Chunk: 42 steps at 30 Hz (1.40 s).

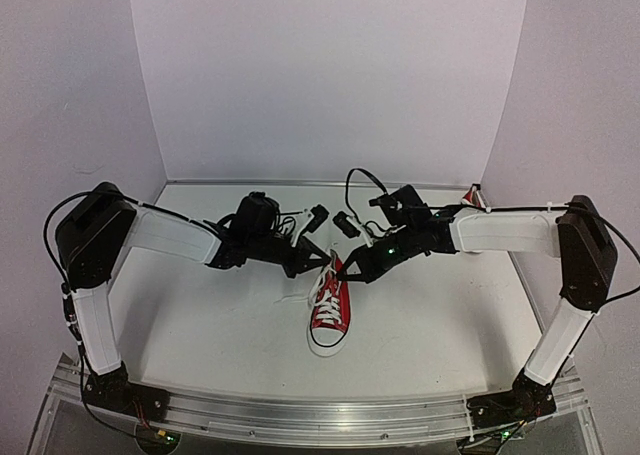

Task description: Tie the shoes

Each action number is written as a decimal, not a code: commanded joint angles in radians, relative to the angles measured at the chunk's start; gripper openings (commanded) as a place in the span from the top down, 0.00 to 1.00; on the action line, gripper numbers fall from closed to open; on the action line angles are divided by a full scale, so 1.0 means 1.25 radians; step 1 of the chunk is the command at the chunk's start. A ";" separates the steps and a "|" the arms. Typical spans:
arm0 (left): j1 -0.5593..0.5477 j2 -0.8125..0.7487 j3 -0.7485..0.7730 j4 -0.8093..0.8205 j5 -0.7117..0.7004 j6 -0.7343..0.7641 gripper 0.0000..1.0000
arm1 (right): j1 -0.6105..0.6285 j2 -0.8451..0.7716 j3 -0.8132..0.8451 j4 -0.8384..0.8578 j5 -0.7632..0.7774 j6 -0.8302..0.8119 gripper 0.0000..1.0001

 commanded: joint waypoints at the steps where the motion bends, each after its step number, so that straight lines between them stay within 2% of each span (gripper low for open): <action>1: -0.008 0.015 -0.005 0.071 0.086 -0.036 1.00 | 0.006 -0.011 0.017 0.028 -0.019 -0.016 1.00; 7: -0.017 -0.008 -0.032 0.074 0.202 -0.066 1.00 | 0.005 -0.012 0.016 0.029 -0.004 -0.017 1.00; 15: -0.018 -0.038 -0.060 -0.014 0.290 -0.050 1.00 | 0.004 -0.013 0.013 0.030 0.001 -0.017 1.00; 36: -0.048 0.052 -0.018 -0.038 0.336 -0.058 1.00 | 0.004 -0.012 0.013 0.031 -0.005 0.002 0.99; 42: -0.071 0.061 0.007 -0.098 0.362 0.021 1.00 | 0.004 -0.005 0.018 0.030 -0.004 0.009 0.96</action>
